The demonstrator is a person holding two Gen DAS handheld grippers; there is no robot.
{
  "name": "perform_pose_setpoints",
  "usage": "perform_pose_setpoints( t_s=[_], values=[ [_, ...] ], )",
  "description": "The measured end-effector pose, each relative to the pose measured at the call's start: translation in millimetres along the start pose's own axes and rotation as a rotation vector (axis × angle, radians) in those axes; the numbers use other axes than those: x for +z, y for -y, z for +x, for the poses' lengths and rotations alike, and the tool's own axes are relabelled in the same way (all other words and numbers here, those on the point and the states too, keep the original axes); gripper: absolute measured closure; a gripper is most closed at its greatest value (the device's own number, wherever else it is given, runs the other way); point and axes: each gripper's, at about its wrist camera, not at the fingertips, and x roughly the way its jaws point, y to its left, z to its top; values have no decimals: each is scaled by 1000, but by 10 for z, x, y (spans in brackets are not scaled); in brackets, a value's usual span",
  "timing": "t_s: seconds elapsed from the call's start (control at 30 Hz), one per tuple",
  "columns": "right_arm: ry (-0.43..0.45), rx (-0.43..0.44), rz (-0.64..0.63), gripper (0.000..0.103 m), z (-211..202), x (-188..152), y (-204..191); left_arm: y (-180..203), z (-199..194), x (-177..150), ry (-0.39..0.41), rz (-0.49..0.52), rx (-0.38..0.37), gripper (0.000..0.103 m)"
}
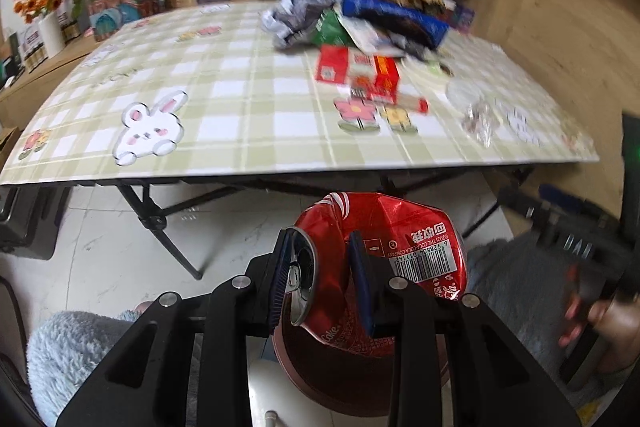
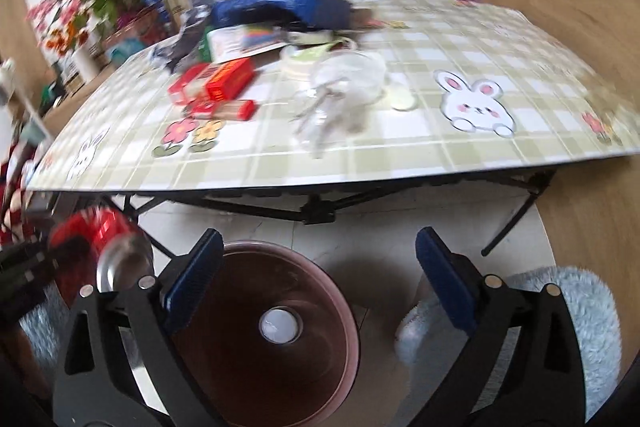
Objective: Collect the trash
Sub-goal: 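Drop the bowl and red can into the brown bin with both grippers, then grasp the clear plastic bag with the right gripper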
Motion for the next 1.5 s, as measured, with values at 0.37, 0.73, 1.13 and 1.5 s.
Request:
perform_pose_setpoints(
  t_s=[0.37, 0.73, 1.13, 1.5],
  values=[
    [-25, -8, 29, 8, 60, -39, 41, 121, 246, -70, -101, 53, -20, 66],
    [-28, -11, 26, 8, 73, -46, 33, 10, 111, 13, -10, -14, 78, 11],
    [23, 21, 17, 8, -19, -18, 19, -296, -127, 86, 123, -159, 164, 6],
    [163, 62, -56, 22, -117, 140, -5, -294, -117, 87, 145, -155, 182, 6]
  ],
)
